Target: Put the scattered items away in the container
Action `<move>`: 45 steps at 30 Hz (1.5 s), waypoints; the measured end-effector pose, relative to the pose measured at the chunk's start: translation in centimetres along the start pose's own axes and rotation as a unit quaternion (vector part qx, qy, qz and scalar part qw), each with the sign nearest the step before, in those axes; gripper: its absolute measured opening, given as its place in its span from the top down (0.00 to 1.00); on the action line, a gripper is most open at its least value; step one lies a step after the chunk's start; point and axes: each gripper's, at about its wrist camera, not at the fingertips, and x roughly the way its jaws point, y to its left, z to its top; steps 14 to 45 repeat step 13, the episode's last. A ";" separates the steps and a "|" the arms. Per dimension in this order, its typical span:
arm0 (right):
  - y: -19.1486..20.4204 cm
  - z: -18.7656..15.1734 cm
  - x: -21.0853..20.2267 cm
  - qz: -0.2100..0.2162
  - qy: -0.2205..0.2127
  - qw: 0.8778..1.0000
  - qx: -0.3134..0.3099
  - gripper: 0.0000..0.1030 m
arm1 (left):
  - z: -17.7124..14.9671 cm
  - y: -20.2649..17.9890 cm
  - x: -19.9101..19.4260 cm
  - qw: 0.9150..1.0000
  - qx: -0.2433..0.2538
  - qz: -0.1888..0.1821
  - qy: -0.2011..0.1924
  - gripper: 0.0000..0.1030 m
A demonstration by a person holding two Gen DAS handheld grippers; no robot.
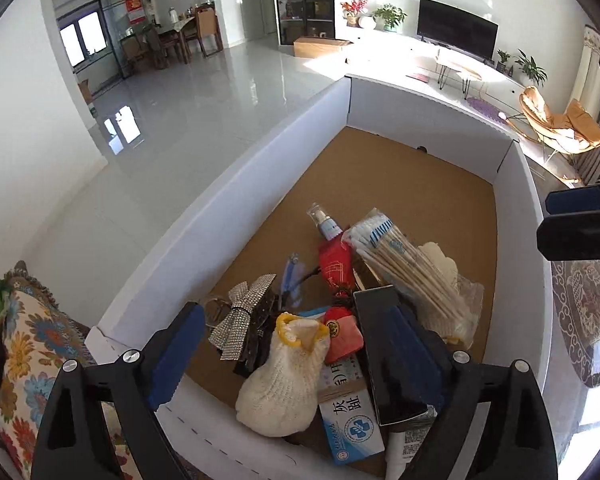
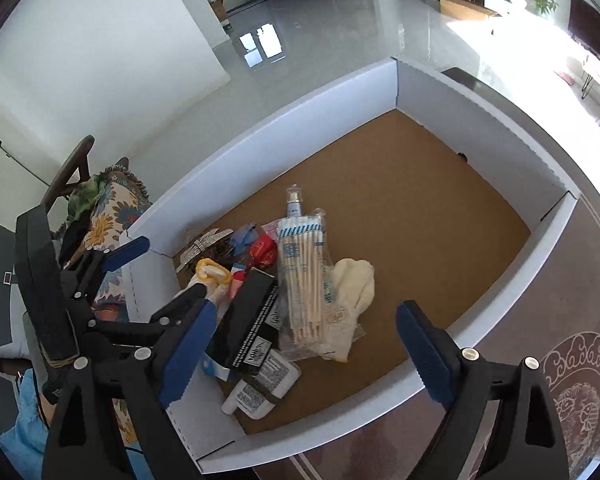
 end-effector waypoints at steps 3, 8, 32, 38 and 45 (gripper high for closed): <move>-1.7 -0.7 -0.2 -0.017 0.006 1.000 0.010 0.10 | 0.2 0.5 -1.1 0.999 -0.024 0.009 -0.019 0.04; -3.0 -1.4 0.5 -0.049 0.023 0.999 0.003 0.10 | 0.6 0.5 -1.7 0.997 -0.065 0.028 -0.032 0.00; -2.1 -1.5 0.2 -0.053 0.017 0.998 -0.022 0.10 | 0.4 0.6 -2.3 0.993 -0.104 0.009 -0.047 0.00; -2.1 -1.5 0.2 -0.053 0.017 0.998 -0.022 0.10 | 0.4 0.6 -2.3 0.993 -0.104 0.009 -0.047 0.00; -2.1 -1.5 0.2 -0.053 0.017 0.998 -0.022 0.10 | 0.4 0.6 -2.3 0.993 -0.104 0.009 -0.047 0.00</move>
